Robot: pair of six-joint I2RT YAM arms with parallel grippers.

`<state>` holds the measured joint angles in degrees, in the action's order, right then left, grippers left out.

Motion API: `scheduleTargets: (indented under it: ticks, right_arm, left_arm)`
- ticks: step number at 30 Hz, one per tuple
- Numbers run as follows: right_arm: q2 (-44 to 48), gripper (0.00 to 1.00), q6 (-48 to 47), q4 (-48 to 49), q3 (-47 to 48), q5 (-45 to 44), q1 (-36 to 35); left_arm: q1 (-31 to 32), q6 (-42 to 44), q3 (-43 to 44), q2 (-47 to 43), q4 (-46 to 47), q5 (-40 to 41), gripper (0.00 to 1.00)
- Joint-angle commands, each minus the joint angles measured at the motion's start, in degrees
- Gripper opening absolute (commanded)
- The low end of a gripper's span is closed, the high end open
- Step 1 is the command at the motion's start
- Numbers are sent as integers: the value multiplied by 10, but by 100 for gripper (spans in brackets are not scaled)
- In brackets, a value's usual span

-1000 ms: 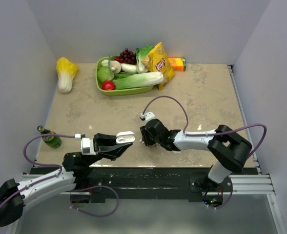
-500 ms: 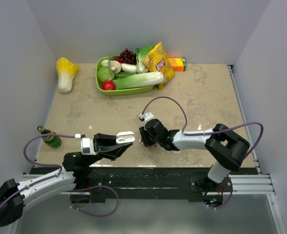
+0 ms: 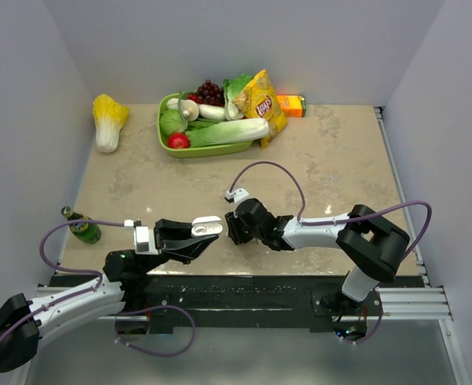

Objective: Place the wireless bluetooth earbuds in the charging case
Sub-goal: Pick up the earbud from the center of the board, then place the earbud at the center of the board.

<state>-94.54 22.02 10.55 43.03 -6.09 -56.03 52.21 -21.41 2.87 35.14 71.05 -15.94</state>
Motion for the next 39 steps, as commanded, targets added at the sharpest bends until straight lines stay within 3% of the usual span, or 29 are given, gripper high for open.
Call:
scheduleTargets:
  ticks: [1, 5, 18, 22, 26, 29, 33, 37, 39]
  right_arm:
    - [-13, 36, 4, 11, -6, 17, -11]
    - [-18, 31, 4, 16, -6, 19, -11]
    - [41, 1, 12, 3, -21, -20, -11]
    - [163, 0, 8, -90, -26, -69, -11]
    - [344, 0, -7, -193, -19, -121, -11]
    - [439, 0, -39, -240, 2, -90, -11]
    - [508, 0, -72, -267, 38, 41, -13]
    - [515, 0, -115, -313, 77, 162, -18]
    - [507, 0, -136, -332, 94, 179, -40]
  left_arm:
    - [4, 15, -49, 1, 36, 6, 0]
    - [4, 14, -49, -2, 32, 6, 0]
    - [4, 13, -52, -4, 31, 9, 0]
    - [4, 15, -52, -9, 27, 14, 0]
    - [4, 17, -47, 0, 32, 20, 0]
    - [4, 20, -41, 13, 39, 21, 0]
    - [4, 23, -34, 30, 57, 5, 0]
    - [4, 41, 0, 34, -3, -38, 0]
    - [4, 44, 25, 41, -29, -74, 0]
